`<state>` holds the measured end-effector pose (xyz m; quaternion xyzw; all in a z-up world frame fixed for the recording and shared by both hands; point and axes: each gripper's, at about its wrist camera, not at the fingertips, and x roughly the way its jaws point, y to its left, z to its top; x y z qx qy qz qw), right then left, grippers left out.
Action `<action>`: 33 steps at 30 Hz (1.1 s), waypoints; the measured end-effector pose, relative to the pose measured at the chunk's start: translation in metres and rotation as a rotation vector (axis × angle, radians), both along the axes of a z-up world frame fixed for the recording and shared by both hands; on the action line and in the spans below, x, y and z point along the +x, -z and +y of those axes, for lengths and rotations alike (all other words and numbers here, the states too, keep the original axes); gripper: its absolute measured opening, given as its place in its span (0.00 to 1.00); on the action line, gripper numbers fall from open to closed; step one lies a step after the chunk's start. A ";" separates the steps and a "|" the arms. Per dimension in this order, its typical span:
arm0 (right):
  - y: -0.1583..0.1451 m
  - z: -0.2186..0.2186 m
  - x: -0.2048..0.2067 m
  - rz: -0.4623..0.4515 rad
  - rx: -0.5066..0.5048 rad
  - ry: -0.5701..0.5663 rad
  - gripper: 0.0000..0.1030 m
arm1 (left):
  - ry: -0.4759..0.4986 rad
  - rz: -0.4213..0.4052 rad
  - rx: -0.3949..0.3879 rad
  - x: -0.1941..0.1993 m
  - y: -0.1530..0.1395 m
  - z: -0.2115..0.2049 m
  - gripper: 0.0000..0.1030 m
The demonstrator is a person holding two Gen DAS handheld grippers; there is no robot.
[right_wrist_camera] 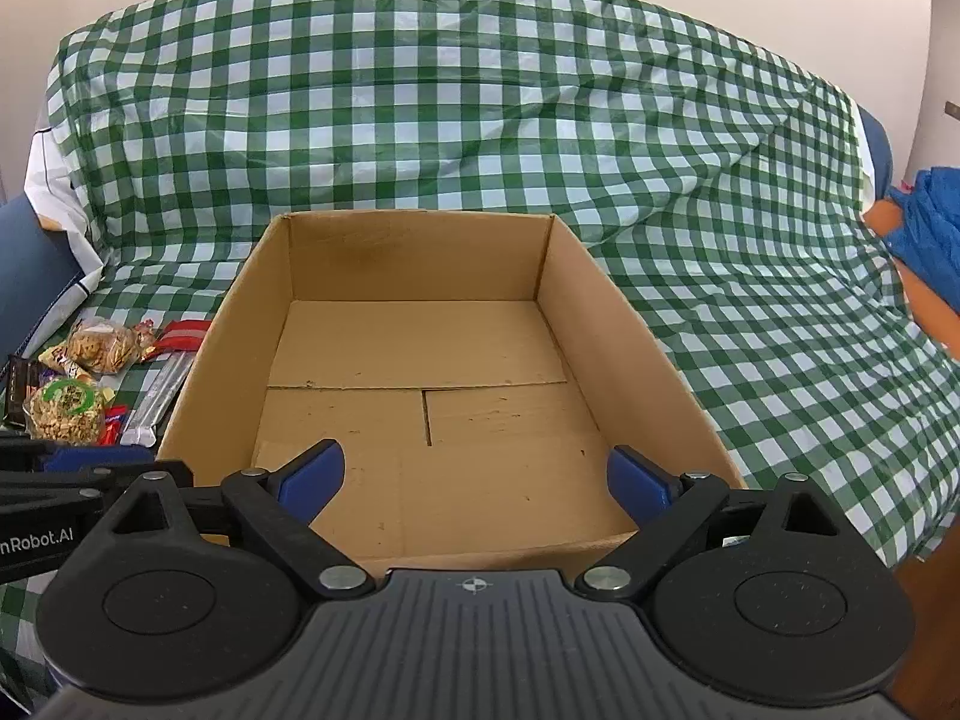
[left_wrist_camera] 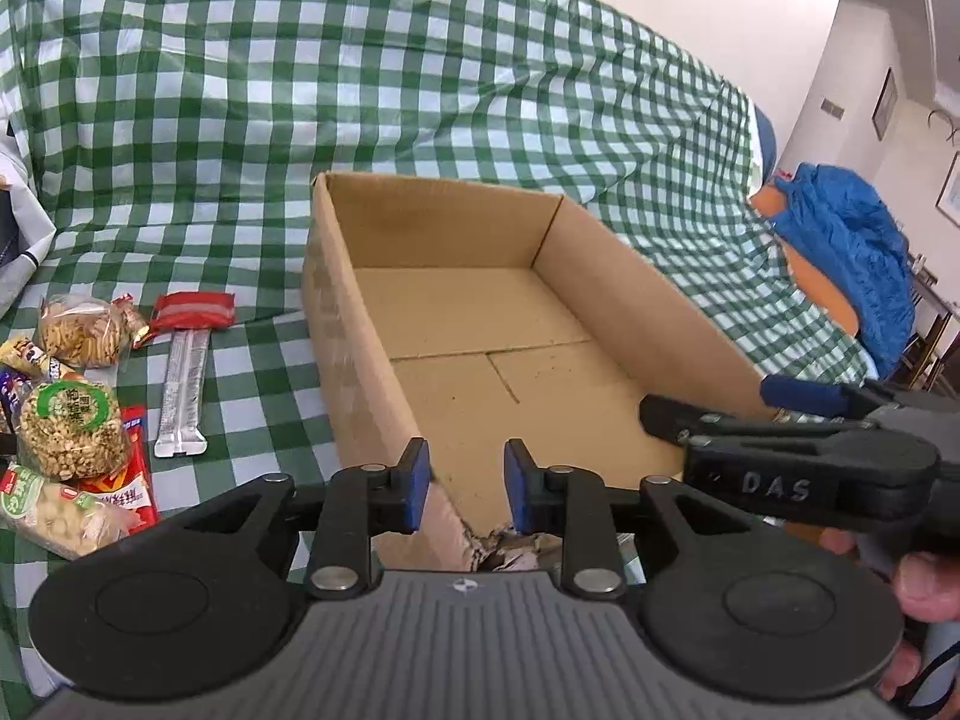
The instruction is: Organize snacks
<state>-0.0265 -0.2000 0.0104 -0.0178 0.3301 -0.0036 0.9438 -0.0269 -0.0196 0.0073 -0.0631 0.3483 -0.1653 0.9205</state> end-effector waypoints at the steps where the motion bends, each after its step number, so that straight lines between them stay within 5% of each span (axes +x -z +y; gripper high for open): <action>1: 0.000 0.000 0.001 -0.001 -0.007 0.000 0.92 | 0.001 -0.006 -0.002 -0.001 -0.001 0.000 0.32; 4: 0.006 0.002 -0.002 -0.067 -0.010 -0.002 0.92 | 0.014 -0.023 -0.002 -0.003 -0.005 -0.003 0.33; 12: 0.004 0.002 -0.005 -0.050 0.027 -0.019 0.92 | 0.042 -0.044 -0.006 -0.007 -0.007 -0.008 0.48; 33: 0.003 0.000 -0.008 -0.029 0.038 -0.040 0.92 | 0.048 -0.055 -0.005 -0.007 -0.008 -0.007 0.49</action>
